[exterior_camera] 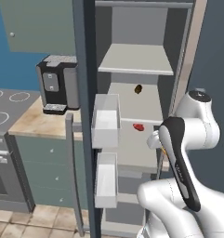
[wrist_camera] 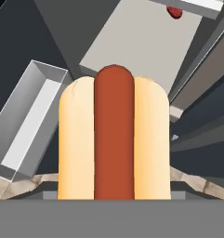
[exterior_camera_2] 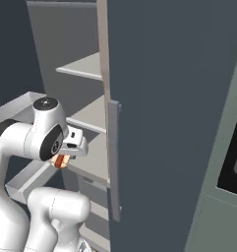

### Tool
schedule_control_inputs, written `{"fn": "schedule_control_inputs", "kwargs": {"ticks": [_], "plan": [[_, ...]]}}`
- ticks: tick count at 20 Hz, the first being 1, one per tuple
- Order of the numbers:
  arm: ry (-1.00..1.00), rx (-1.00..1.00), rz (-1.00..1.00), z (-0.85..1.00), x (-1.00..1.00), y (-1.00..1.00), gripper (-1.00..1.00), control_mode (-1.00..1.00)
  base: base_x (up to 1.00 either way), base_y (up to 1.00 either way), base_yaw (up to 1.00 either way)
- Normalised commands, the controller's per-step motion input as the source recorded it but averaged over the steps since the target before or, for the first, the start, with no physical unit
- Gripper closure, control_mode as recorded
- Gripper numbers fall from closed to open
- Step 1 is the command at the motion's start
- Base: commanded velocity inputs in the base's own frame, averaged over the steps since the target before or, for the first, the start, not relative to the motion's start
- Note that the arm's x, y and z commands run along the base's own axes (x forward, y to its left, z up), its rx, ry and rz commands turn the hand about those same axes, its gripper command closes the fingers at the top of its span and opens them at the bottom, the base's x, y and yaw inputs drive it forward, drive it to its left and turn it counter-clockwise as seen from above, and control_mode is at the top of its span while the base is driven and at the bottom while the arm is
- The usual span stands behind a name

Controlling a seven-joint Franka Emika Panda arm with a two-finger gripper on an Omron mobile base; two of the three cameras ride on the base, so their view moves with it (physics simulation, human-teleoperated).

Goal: Store the hot dog in the freezer for long-term storage. Close the freezer door after placing the cooked food.

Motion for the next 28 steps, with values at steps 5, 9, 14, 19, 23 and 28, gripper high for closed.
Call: {"fn": "schedule_control_inputs", "kwargs": {"ticks": [5, 9, 14, 19, 23, 28], "plan": [[0.0, 0.0, 0.0, 0.0, 0.0, 0.0, 1.0, 1.0, 0.27, 0.16, 0.0], [0.0, 0.0, 0.0, 0.0, 0.0, 0.0, 1.0, 1.0, 0.21, 0.1, 0.0], [0.0, 0.0, 0.0, 0.0, 0.0, 0.0, 1.0, 1.0, 0.2, 0.07, 0.0], [-0.03, 0.0, -0.03, 0.0, 0.0, 0.0, 1.0, -1.0, 0.07, 0.09, -0.06], [-0.14, 0.0, -0.07, -0.12, 0.0, 0.0, 1.0, -1.0, 0.0, 0.0, 0.0], [-0.12, 0.0, -0.15, 0.0, 0.22, 0.21, 1.0, -1.0, 0.0, 0.0, 0.0]]}}
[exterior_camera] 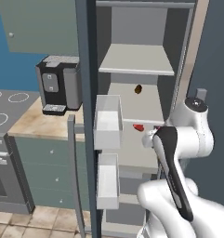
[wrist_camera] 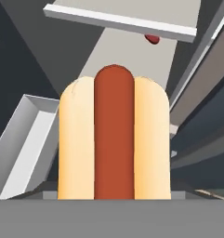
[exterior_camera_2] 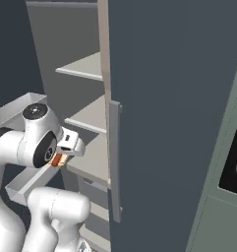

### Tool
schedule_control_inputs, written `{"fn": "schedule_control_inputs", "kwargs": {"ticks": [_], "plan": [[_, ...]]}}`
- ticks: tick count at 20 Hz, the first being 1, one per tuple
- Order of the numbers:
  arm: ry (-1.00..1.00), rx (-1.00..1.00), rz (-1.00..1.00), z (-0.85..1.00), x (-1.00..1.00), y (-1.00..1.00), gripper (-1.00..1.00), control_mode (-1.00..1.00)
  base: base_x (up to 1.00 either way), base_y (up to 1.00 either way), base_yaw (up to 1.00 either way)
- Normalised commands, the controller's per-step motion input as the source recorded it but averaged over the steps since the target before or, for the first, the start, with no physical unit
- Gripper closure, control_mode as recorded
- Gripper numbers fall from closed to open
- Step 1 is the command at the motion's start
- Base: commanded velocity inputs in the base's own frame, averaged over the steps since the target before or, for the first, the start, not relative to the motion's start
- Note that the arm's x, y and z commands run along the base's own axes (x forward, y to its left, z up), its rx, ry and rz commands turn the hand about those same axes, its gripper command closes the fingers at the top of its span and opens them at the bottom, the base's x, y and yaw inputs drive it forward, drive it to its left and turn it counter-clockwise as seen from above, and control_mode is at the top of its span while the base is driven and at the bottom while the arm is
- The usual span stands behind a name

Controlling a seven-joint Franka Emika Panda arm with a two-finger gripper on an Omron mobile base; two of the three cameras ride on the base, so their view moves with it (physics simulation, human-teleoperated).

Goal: Store the hot dog in the freezer for long-term storage. Close the freezer door after placing the cooked food.

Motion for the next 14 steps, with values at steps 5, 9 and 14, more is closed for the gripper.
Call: {"fn": "schedule_control_inputs", "kwargs": {"ticks": [5, 9, 14], "plan": [[-0.15, 0.0, -0.23, 0.0, 0.56, 0.08, 1.0, -1.0, 0.0, 0.0, 0.0], [-0.17, 0.0, -0.23, -0.01, 0.64, 0.0, 1.0, -1.0, 0.0, 0.0, 0.0], [-0.09, 0.01, -0.16, -0.01, 0.53, 0.0, 1.0, -1.0, 0.0, 0.0, 0.0]]}}
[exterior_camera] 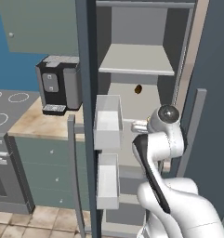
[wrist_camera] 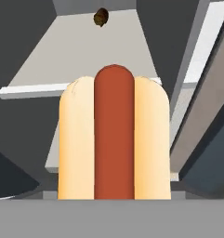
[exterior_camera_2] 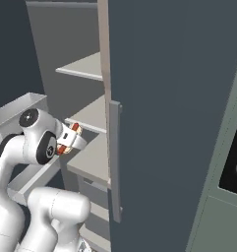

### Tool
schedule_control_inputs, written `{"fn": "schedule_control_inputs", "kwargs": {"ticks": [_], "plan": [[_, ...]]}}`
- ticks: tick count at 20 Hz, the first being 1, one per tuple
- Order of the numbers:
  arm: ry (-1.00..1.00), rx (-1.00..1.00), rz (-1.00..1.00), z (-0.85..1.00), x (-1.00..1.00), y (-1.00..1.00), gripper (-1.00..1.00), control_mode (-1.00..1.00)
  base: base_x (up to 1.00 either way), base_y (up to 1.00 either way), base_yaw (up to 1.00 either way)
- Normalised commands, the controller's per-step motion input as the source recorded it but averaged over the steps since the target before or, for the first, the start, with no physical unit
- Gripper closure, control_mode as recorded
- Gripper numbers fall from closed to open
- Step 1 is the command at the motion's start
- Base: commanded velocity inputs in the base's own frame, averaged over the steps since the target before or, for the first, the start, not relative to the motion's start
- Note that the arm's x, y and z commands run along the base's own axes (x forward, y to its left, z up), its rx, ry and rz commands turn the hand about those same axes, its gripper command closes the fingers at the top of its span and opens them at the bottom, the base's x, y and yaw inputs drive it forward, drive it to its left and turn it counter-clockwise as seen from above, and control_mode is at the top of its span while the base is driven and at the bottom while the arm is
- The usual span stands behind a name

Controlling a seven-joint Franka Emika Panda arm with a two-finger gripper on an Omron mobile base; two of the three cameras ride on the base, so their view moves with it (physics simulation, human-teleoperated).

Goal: Store the hot dog in the freezer for long-term storage. Close the freezer door after placing the cooked food.

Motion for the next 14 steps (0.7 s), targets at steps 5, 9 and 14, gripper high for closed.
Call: {"fn": "schedule_control_inputs", "kwargs": {"ticks": [5, 9, 14], "plan": [[0.0, 0.02, -0.03, 0.0, 0.63, 0.0, 1.0, -1.0, 0.0, 0.0, 0.0], [0.0, 0.0, 0.0, 0.0, 0.64, 0.0, 1.0, -1.0, 0.0, 0.0, 0.0], [0.0, 0.03, 0.0, 0.0, 0.56, -0.06, 1.0, -1.0, 0.0, 0.0, 0.0]]}}
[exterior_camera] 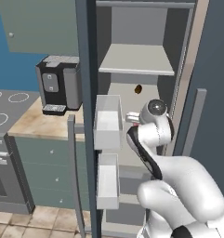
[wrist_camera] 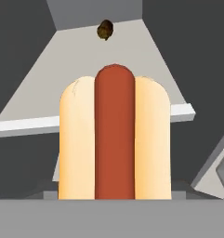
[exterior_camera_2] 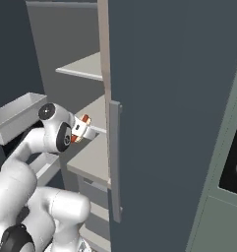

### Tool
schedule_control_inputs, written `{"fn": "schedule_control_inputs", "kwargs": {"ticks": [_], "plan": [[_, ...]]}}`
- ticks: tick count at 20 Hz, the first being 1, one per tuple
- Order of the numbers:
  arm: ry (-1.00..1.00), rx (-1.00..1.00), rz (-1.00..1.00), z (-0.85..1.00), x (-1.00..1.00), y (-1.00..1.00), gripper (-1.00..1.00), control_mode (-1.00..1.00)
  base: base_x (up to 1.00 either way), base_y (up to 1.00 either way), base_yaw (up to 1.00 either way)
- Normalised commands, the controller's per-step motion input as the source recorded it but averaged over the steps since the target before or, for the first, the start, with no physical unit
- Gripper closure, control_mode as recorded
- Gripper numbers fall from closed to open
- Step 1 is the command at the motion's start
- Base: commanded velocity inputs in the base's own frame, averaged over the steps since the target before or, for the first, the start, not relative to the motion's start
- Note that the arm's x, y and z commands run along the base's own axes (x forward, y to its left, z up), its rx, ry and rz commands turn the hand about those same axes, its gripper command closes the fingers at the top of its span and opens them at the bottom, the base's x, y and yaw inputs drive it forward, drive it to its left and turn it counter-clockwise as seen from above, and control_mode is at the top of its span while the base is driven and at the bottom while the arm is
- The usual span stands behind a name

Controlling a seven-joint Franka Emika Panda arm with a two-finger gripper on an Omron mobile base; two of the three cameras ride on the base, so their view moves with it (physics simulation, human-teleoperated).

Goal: Store the hot dog in the freezer for long-term storage. Close the freezer door after placing the cooked food.

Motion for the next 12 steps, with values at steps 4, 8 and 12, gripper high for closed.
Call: {"fn": "schedule_control_inputs", "kwargs": {"ticks": [4, 8, 12], "plan": [[0.02, 0.04, 0.0, 0.0, 0.61, -0.01, 1.0, -1.0, 0.0, 0.0, 0.0], [0.03, 0.01, 0.0, 0.0, 0.66, 0.0, 1.0, -1.0, 0.0, 0.0, 0.0], [0.0, 0.0, 0.0, -0.01, 0.48, -0.13, 1.0, -1.0, 0.0, 0.0, 0.0]]}}
